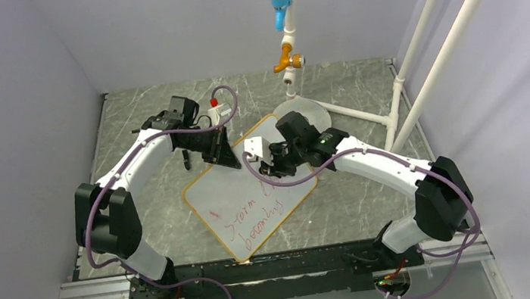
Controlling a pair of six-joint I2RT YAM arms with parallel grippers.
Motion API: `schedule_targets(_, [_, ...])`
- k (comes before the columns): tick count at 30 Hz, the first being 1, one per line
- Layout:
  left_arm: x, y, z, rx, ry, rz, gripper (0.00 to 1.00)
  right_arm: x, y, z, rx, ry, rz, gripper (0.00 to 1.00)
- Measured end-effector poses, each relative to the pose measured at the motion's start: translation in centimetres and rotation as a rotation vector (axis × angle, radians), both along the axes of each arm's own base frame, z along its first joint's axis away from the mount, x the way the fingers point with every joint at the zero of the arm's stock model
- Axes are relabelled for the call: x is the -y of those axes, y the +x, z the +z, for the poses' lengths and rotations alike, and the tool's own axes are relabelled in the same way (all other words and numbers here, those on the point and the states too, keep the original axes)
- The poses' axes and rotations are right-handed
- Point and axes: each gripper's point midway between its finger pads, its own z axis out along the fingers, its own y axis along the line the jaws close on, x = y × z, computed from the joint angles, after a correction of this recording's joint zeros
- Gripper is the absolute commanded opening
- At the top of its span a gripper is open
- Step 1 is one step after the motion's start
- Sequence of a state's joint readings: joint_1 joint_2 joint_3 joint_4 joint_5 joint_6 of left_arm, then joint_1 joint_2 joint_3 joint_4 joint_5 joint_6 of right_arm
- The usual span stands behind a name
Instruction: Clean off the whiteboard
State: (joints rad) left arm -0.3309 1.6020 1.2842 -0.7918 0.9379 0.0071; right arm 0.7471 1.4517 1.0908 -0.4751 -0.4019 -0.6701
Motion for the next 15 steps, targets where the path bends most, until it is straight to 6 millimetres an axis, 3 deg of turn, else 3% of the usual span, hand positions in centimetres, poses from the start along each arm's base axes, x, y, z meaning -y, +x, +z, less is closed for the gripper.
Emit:
schedule_targets(9, [0.0,0.0,0.0,0.000,0.000,0.000,0.00,2.4,2.8,-0.1,0.012,-0.007,-0.108,0.00])
schedule_targets(15, [0.0,0.0,0.0,0.000,0.000,0.000,0.00,-0.2,-0.5,-0.3,-0.009,-0.002,0.022,0.00])
